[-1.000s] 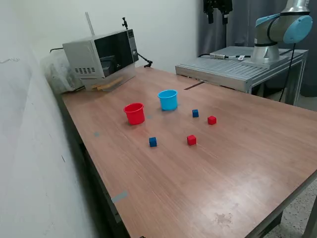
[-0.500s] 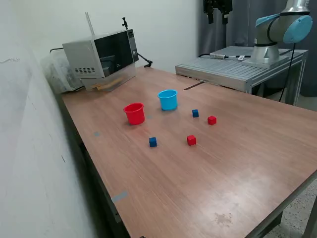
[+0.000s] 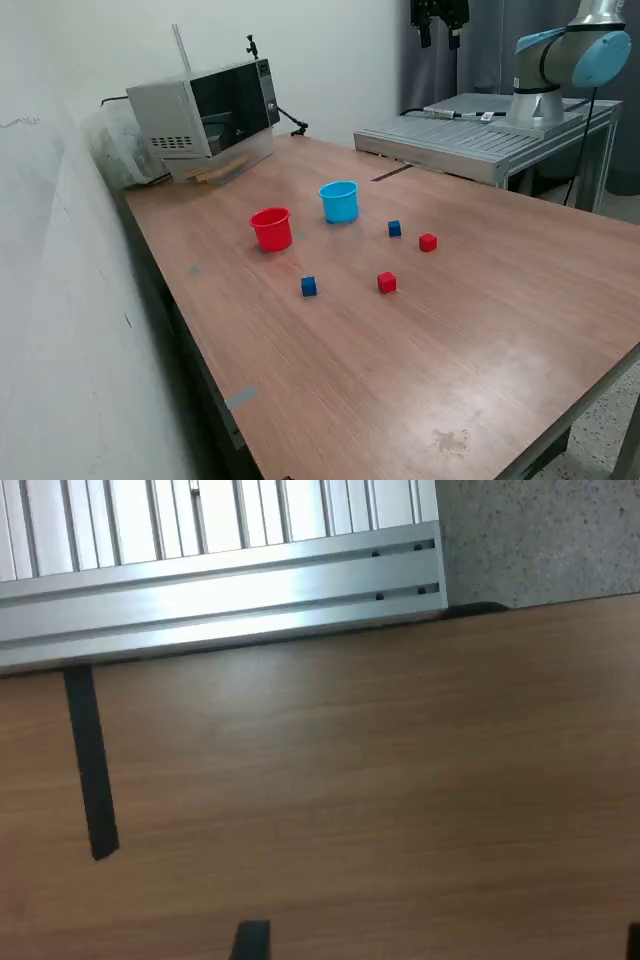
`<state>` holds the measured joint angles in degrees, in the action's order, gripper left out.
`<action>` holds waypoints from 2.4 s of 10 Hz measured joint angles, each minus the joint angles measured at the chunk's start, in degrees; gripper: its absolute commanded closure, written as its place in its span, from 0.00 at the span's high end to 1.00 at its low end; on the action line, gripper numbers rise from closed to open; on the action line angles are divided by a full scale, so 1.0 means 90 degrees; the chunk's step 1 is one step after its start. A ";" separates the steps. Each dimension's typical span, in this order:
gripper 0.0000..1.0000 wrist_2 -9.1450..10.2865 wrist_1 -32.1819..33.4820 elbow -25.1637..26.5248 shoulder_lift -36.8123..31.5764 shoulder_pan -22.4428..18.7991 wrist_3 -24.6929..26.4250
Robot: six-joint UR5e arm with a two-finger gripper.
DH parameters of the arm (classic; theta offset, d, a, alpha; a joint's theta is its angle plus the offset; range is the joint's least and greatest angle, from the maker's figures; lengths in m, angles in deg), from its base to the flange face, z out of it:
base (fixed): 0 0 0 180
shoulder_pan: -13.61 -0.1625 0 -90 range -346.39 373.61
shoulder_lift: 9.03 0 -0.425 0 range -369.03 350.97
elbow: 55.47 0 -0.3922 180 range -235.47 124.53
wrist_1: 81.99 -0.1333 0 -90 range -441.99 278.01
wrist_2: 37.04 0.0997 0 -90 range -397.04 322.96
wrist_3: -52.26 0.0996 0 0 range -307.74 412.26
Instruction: Place red objects in the red bin, and blue objects in the blue bin.
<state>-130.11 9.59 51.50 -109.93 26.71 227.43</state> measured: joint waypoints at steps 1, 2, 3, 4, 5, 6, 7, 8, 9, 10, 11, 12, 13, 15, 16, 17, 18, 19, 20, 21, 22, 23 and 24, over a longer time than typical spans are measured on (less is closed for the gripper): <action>1.00 0.0000 0.0000 0.0000 0.0000 0.0000 0.0000; 1.00 0.0000 0.0000 0.0000 0.0000 0.0000 0.0000; 1.00 0.0000 0.0000 0.0000 0.0000 0.0000 0.0000; 1.00 0.0000 0.0000 0.0000 0.0000 0.0000 0.0000; 1.00 0.0000 0.0000 0.0000 0.0000 0.0000 0.0000; 1.00 0.0000 0.0000 0.0000 -0.0001 0.0000 0.0000; 1.00 0.0000 0.0000 0.0000 -0.0001 0.0000 0.0000; 1.00 0.0000 0.0000 0.0000 -0.0003 0.0000 0.0000; 1.00 0.0000 0.0000 0.0000 -0.0003 0.0000 0.0000; 1.00 0.0000 0.0000 0.0000 -0.0003 0.0000 0.0000; 1.00 0.0000 0.0000 0.0000 -0.0003 0.0000 0.0000; 1.00 0.0000 0.0000 0.0000 -0.0003 0.0000 0.0000; 1.00 0.0000 0.0000 0.0000 -0.0003 0.0000 0.0000; 1.00 0.0000 0.0000 0.0000 -0.0002 0.0000 0.0000; 1.00 0.0000 0.0000 0.0000 -0.0001 0.0000 0.0000; 1.00 0.0000 0.0000 0.0000 -0.0001 0.0000 0.0000; 1.00 0.0002 0.0001 0.0000 -0.0001 0.0000 -0.0003; 1.00 0.0005 0.0003 -0.0006 -0.0002 -0.0006 -0.0010; 1.00 0.0008 0.0004 -0.0016 -0.0007 -0.0024 -0.0016; 1.00 0.0013 0.0006 -0.0036 -0.0010 -0.0043 -0.0021; 1.00 0.0021 0.0012 -0.0070 -0.0007 -0.0060 -0.0023; 1.00 0.0039 0.0052 -0.0117 0.0006 -0.0074 -0.0022; 1.00 0.0099 0.0199 -0.0164 0.0028 -0.0102 -0.0017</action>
<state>-129.22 11.38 50.02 -109.67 25.79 227.27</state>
